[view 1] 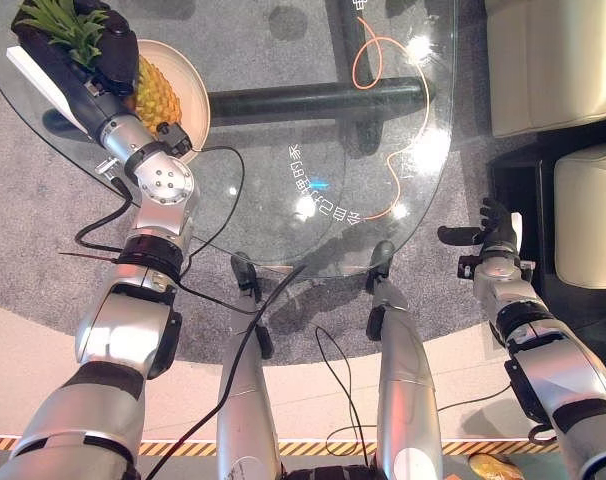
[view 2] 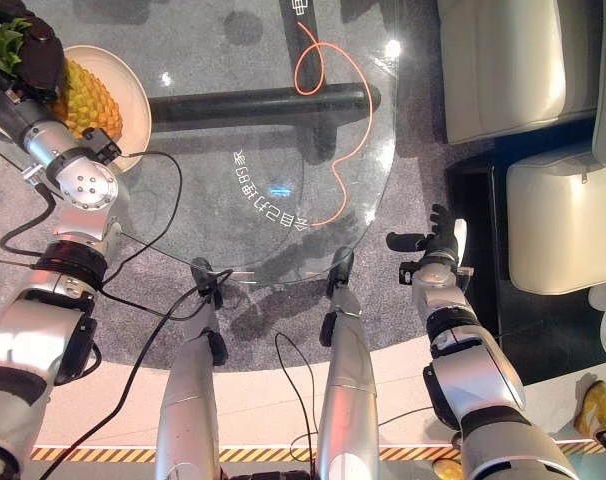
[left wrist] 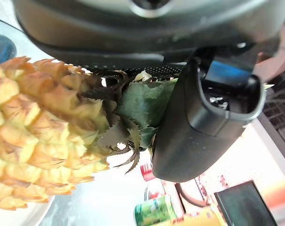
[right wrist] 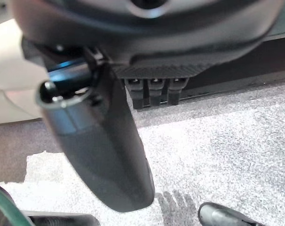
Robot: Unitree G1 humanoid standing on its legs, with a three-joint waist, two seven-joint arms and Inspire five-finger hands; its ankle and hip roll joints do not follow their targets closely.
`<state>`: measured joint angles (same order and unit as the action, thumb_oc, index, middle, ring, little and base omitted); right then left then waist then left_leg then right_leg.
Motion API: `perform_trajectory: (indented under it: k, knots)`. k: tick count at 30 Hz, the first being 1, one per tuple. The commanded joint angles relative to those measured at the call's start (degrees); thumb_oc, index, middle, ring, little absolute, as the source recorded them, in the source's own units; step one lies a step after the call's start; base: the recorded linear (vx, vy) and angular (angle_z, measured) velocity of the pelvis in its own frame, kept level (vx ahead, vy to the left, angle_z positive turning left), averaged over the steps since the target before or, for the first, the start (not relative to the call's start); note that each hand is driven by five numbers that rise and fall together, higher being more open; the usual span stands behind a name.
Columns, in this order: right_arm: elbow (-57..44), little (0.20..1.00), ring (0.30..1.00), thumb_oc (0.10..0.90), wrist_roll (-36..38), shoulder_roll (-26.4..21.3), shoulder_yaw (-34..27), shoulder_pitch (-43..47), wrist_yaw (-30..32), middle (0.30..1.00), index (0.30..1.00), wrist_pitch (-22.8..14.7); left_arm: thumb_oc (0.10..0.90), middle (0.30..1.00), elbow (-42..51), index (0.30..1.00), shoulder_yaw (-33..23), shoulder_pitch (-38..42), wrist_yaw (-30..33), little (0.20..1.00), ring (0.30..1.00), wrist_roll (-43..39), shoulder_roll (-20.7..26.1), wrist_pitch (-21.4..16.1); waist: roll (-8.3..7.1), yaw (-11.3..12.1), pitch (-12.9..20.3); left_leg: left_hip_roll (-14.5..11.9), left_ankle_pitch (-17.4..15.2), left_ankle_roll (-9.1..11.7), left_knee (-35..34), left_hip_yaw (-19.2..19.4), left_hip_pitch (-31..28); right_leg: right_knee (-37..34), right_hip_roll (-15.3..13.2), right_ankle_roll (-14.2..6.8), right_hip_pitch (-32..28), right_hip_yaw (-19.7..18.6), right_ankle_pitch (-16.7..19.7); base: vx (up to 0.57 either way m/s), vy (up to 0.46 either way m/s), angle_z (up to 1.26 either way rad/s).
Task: Pick up the fruit to the plate
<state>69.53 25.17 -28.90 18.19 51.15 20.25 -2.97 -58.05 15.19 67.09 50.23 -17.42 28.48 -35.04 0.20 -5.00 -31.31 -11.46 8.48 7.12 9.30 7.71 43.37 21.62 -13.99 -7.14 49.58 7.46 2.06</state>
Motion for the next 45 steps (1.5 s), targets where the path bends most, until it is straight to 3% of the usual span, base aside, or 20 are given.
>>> perform_trajectory:
  k: [1, 6, 33, 45]
  knots:
    - [1.4, 0.9, 0.9, 0.8, 0.3, -2.6, 1.6, 0.2, 1.1, 0.9, 0.9, -0.8, 0.267, 0.444, 0.3, 0.444, -0.7, 9.6, 0.9, 0.367, 0.444, -0.5, 7.3, -4.3, -1.92, 1.1, 1.5, -0.2, -5.3, 2.6, 7.8, -3.1, 4.0, -2.7, 0.5, -1.6, -1.5, 0.7, -0.4, 0.0, 0.0, 0.0]
    - [1.2, 0.9, 0.9, 0.8, 0.1, -2.4, 1.6, 0.4, 1.6, 0.9, 0.9, -0.9, 0.358, 0.521, 0.0, 0.521, -0.7, 9.6, 1.2, 0.458, 0.521, -0.6, 7.4, -4.8, -1.89, 1.1, 1.5, -0.2, -5.3, 2.6, 7.8, -3.2, 4.1, -2.7, 0.5, -1.6, -1.5, 0.6, -0.4, 0.0, 0.0, 0.0]
    - [0.4, 0.9, 0.9, 0.8, 0.1, -2.5, 0.5, -0.1, 3.5, 0.9, 0.9, -1.9, 0.355, 0.519, 5.1, 0.519, -1.4, 4.8, 1.8, 0.455, 0.519, 2.6, 6.2, -7.0, -1.64, 2.4, 1.5, 0.3, -5.3, 2.4, 7.5, -3.6, 4.8, -3.0, 0.2, -1.7, -1.1, 1.5, -0.2, 0.0, 0.0, 0.0]
    - [-0.1, 0.9, 0.9, 0.8, 0.2, -2.7, -0.2, -0.3, 4.1, 0.9, 0.9, -1.7, 0.407, 0.564, 8.4, 0.564, -2.6, 0.9, 2.1, 0.507, 0.564, 4.7, 5.6, -8.1, -1.36, 3.2, 1.5, 0.5, -5.4, 2.4, 7.5, -4.0, 5.4, -2.9, -0.1, -1.7, -0.6, 2.0, -0.2, 0.0, 0.0, 0.0]
